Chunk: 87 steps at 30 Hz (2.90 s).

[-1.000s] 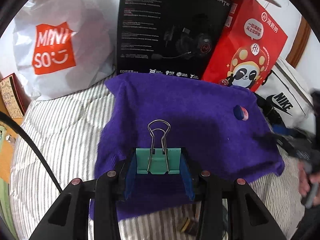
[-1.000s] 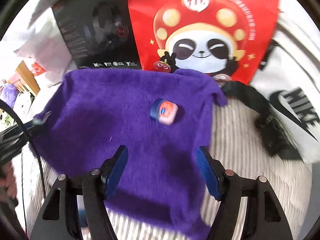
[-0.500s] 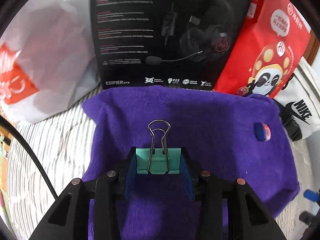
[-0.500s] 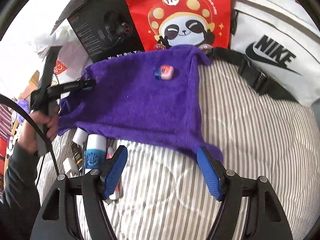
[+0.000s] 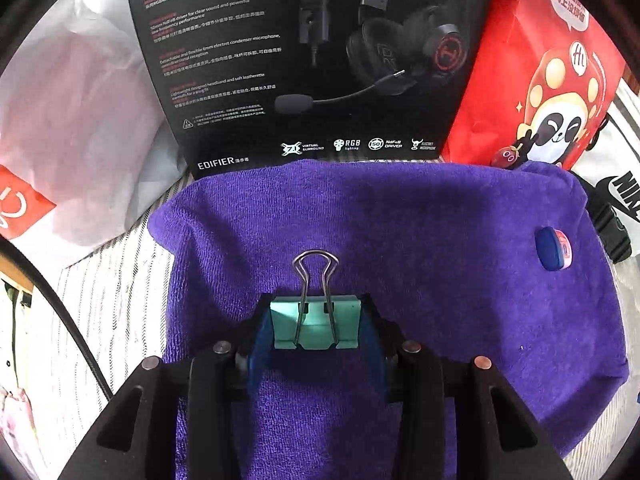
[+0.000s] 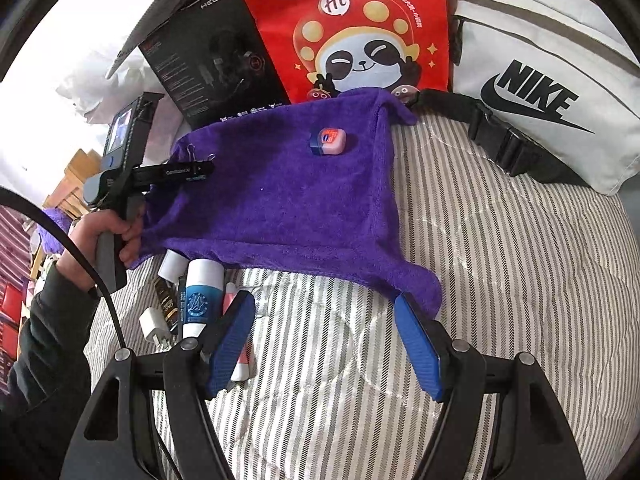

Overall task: Organize rigid objects
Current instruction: 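Lower the green clip onto the purple towel and open the left tool, then grasp the white USB charger plug with the left tool, then grasp the pink tube with the right tool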

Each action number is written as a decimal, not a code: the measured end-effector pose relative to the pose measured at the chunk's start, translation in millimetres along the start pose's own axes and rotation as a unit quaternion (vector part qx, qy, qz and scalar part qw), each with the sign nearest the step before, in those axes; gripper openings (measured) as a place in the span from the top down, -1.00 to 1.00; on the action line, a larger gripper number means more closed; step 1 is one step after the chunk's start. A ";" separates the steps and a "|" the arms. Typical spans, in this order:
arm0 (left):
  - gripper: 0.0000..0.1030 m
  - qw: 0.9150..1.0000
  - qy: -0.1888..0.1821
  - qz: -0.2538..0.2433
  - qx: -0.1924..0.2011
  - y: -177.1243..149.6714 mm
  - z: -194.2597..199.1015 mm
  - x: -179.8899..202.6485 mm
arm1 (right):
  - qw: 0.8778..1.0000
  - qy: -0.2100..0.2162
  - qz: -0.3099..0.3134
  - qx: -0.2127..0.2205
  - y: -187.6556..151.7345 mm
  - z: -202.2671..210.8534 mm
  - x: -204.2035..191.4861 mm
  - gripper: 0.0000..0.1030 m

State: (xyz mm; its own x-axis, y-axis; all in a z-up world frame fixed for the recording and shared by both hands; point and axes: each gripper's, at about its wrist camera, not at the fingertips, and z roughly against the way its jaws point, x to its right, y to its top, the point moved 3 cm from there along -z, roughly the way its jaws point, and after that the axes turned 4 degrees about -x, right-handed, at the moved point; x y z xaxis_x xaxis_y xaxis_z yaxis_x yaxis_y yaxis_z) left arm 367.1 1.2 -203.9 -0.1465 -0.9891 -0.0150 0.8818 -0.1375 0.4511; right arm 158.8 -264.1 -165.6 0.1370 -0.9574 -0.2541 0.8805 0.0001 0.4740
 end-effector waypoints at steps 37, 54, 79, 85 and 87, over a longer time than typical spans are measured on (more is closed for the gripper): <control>-0.13 0.985 -0.073 -0.152 0.047 -217.4 121.0 53.7 | 0.999 -0.030 0.014 0.025 -76.2 68.1 -26.3 -0.44; 0.17 0.978 -0.096 -0.176 0.049 -225.5 100.8 56.5 | 0.999 -0.049 0.022 -0.011 -86.3 43.0 -32.9 -0.44; 0.16 0.998 -0.036 -0.039 0.028 -238.8 105.9 -18.7 | 0.988 -0.036 0.138 -0.060 -41.5 -62.9 -74.1 0.07; 0.16 0.998 -0.035 -0.044 0.025 -238.3 105.7 -17.0 | 0.978 -0.061 0.194 -0.056 -42.4 -75.0 -87.5 0.44; 0.16 0.998 -0.035 -0.044 0.025 -238.2 105.6 -17.3 | 0.976 -0.051 0.206 -0.051 -42.0 -76.2 -90.9 0.63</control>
State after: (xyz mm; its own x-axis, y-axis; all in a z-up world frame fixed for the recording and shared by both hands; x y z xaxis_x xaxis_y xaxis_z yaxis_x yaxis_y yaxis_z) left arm 112.2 56.6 -216.8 -0.2552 -0.9669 0.0056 0.8407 -0.2190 0.4953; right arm 143.9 -155.0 -226.6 0.4481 -0.8935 0.0279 0.8016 0.4154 0.4299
